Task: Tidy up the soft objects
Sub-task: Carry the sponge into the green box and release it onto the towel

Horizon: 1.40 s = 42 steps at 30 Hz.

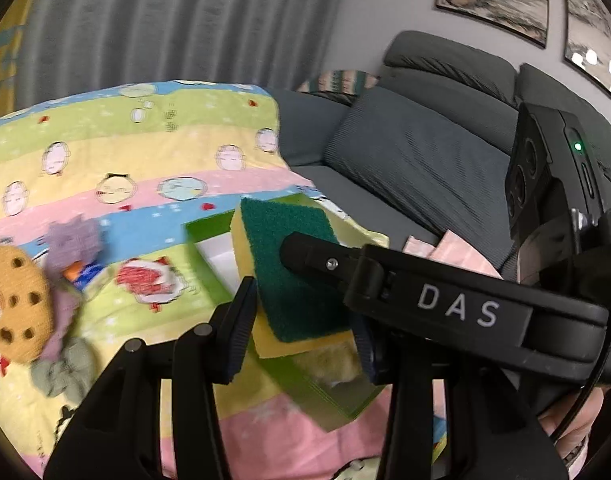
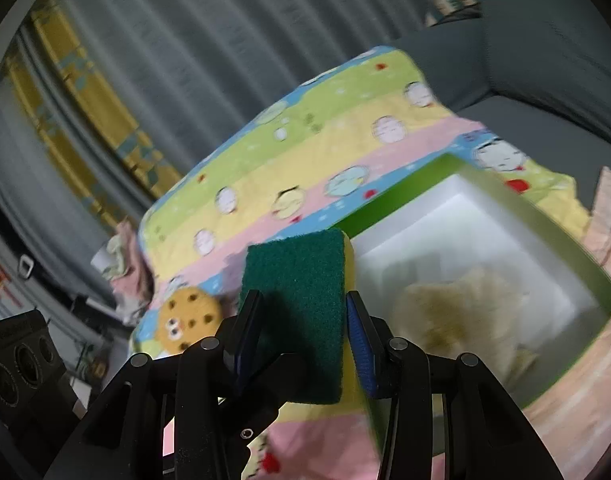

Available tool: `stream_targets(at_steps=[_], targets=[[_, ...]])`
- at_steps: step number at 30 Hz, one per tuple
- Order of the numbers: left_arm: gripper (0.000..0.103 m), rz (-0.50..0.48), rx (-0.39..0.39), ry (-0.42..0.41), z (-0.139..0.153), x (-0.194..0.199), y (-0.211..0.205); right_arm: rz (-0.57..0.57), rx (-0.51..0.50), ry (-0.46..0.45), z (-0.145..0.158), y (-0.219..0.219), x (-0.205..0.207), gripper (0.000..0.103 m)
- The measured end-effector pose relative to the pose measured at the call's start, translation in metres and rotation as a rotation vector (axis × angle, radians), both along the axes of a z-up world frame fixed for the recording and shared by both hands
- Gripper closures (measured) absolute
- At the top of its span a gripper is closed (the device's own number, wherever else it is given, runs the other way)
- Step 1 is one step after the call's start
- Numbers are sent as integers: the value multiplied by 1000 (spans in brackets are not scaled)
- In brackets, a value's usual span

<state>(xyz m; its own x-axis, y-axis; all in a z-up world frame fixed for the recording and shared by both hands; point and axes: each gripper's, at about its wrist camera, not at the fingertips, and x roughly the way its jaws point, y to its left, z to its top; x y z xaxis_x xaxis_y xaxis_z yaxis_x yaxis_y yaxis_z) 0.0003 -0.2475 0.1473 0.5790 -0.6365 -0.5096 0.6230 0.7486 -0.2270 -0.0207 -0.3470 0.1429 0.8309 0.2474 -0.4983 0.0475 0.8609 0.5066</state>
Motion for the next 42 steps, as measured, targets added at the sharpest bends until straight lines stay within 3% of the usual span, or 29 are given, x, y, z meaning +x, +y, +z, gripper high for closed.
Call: stream_targets(at_steps=[8, 18, 27, 33, 35, 36, 37, 38, 39, 42], targets=[[61, -110, 11, 34, -9, 17, -49, -123, 30, 23, -9, -55, -2, 59], [61, -209, 26, 185, -39, 38, -92, -229, 47, 141, -37, -103, 6, 59], [61, -239, 18, 326, -59, 46, -98, -273, -5, 231, -50, -111, 10, 59], [56, -200, -11, 412, -64, 46, -89, -287, -41, 248, -50, -107, 12, 59], [53, -180, -25, 407, -60, 41, -81, -287, -44, 243, -48, -104, 10, 47], [52, -173, -37, 396, -57, 37, -75, -286, -43, 238, -48, -104, 9, 35], [45, -176, -51, 387, -55, 36, -71, -273, -24, 226, -48, -103, 6, 30], [32, -174, -65, 376, -51, 32, -64, -256, -4, 216, -48, -102, 4, 30], [28, -164, -67, 364, -49, 29, -59, -239, 18, 205, -47, -103, 1, 29], [25, -122, -84, 323, -40, 20, -38, -270, -12, 182, -43, -99, -5, 26]])
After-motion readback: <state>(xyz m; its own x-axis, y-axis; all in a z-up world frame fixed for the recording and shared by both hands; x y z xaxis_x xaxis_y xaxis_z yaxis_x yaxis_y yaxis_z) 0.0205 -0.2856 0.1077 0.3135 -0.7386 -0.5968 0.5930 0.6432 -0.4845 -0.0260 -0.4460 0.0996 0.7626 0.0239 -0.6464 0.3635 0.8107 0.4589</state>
